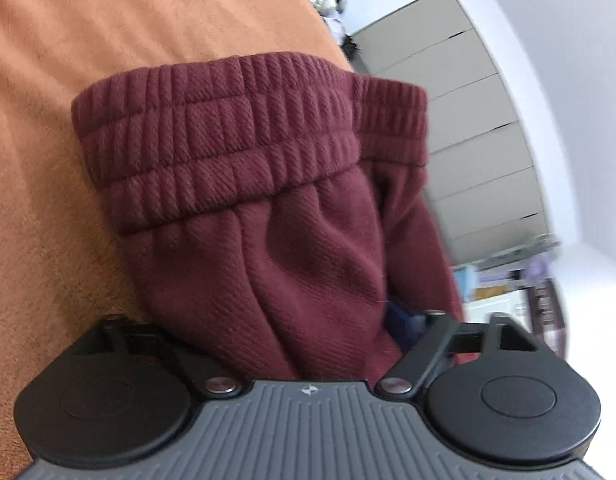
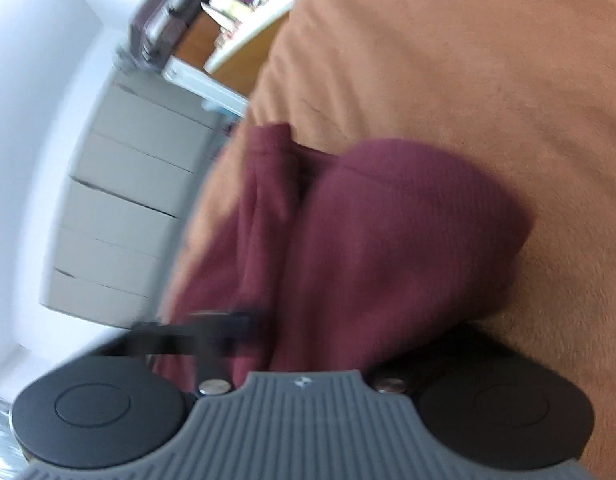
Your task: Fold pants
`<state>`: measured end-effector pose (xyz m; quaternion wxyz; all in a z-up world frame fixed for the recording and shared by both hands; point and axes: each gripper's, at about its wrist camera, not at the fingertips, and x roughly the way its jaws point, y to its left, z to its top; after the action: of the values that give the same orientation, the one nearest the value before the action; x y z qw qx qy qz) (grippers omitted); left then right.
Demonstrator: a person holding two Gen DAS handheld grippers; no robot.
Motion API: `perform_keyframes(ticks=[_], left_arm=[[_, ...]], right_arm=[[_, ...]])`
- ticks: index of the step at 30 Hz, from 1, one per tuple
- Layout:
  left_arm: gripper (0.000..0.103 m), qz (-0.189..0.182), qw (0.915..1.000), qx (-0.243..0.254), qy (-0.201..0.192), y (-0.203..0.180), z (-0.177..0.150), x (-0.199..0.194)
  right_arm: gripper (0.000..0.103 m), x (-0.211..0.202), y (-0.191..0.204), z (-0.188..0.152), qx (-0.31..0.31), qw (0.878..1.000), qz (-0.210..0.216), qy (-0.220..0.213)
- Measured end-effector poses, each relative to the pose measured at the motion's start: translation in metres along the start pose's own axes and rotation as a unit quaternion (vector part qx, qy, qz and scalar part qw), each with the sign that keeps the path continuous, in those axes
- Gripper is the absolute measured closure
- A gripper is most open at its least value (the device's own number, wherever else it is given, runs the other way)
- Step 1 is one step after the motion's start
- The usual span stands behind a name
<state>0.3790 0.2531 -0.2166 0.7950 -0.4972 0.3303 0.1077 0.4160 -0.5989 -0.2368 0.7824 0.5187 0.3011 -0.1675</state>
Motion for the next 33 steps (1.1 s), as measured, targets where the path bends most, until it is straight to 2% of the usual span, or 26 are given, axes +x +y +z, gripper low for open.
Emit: perform_keyframes(ticks=[1,2,3,6,8,10,12,18,20,23,28,33], left_arm=[[0.052,0.015,0.9999,0.006,-0.002,-0.003,-0.001,-0.001],[0.065,0.008,1.0,0.004,0.001,-0.003,0.0,0.002],[0.072,-0.004,1.0,0.0,0.001,-0.003,0.002,0.002],[0.078,-0.021,0.9997,-0.003,-0.008,-0.007,0.005,0.0],[0.079,-0.021,0.9994,0.019,-0.02,-0.014,0.004,-0.001],[0.08,-0.034,0.9984,0.028,-0.036,-0.018,-0.002,-0.015],[0.081,-0.045,0.998,0.016,-0.042,-0.024,-0.004,-0.027],[0.082,-0.041,0.9984,-0.018,-0.035,-0.026,-0.01,-0.056],[0.082,-0.047,0.9981,-0.014,-0.036,-0.032,-0.011,-0.053],[0.082,-0.055,0.9979,-0.012,-0.032,-0.029,-0.018,-0.072],[0.082,-0.069,0.9965,-0.039,-0.026,0.018,-0.03,-0.133],[0.082,-0.068,0.9964,-0.05,-0.009,0.057,-0.055,-0.183]], right_arm=[[0.083,0.002,0.001,-0.002,-0.006,1.0,0.001,-0.004],[0.084,0.001,0.0,-0.005,-0.011,1.0,0.008,-0.012],[0.085,-0.001,0.0,-0.006,-0.017,1.0,0.011,-0.018],[0.086,-0.009,-0.004,-0.007,-0.006,0.999,0.034,-0.032],[0.086,-0.021,-0.003,-0.009,0.0,0.998,0.049,-0.036],[0.087,-0.027,0.005,-0.007,-0.017,0.998,0.046,-0.039],[0.087,-0.037,0.013,-0.005,-0.02,0.997,0.056,-0.042],[0.087,-0.068,0.028,0.0,-0.022,0.996,0.076,-0.036],[0.087,-0.075,0.031,0.006,-0.016,0.996,0.085,-0.035],[0.087,-0.102,0.031,0.003,-0.021,0.995,0.094,-0.03],[0.087,-0.143,0.028,0.005,-0.039,0.994,0.099,-0.024],[0.087,-0.201,-0.001,-0.004,-0.04,0.993,0.106,-0.012]])
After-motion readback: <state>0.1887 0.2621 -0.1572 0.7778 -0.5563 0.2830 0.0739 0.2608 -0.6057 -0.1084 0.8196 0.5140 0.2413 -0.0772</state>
